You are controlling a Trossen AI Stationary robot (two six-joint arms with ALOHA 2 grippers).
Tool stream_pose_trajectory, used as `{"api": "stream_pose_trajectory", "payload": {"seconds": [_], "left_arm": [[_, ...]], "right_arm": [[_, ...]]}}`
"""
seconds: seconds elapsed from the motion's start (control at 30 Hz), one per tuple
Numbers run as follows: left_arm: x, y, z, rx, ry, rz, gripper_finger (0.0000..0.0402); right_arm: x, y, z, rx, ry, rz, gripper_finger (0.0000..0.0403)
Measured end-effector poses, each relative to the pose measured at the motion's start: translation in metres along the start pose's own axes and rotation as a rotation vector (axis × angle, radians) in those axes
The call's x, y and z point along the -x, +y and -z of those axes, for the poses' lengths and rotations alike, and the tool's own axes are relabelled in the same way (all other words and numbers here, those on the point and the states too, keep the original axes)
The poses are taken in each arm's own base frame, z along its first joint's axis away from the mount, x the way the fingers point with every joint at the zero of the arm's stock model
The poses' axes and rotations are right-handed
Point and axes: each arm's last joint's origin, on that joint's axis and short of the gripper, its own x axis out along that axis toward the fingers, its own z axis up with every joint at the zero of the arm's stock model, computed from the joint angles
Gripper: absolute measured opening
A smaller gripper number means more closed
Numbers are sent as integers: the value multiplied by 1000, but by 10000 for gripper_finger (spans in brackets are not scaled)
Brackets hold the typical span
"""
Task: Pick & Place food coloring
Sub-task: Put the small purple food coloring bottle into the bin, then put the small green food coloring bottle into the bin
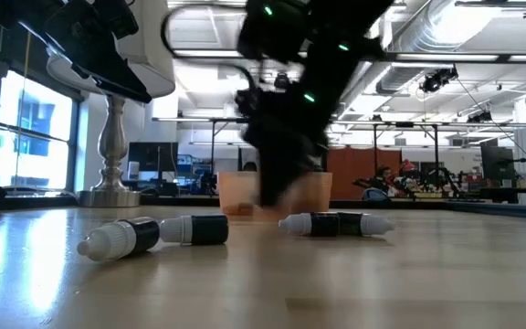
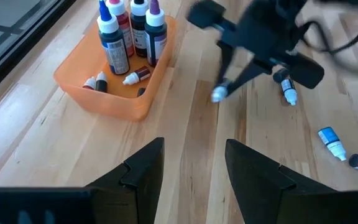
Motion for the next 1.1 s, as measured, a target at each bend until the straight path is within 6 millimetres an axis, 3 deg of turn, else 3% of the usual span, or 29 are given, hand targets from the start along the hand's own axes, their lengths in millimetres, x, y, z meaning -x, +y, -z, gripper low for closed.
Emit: {"api": "stream_pose_trajectory", "payload": {"seconds": [0.17, 0.33, 0.5, 0.73, 0.9, 1.1], "left_arm": [[0, 0, 0, 0, -1, 0, 168], [0, 0, 0, 0, -1, 0, 168], [0, 0, 0, 0, -1, 0, 168], [0, 0, 0, 0, -1, 0, 168], [0, 0, 0, 0, -1, 0, 168], [0, 0, 0, 0, -1, 0, 168]], "right_arm": [[15, -29, -57, 87, -217, 172, 77], [28, -76, -95, 44, -238, 303, 73], [10, -109, -85, -57, -164, 222, 73], [-19, -113, -50, -4, -85, 179, 75], [-20, -108, -51, 71, -112, 83, 105], [-6, -101, -70, 164, -178, 217, 149]]}}
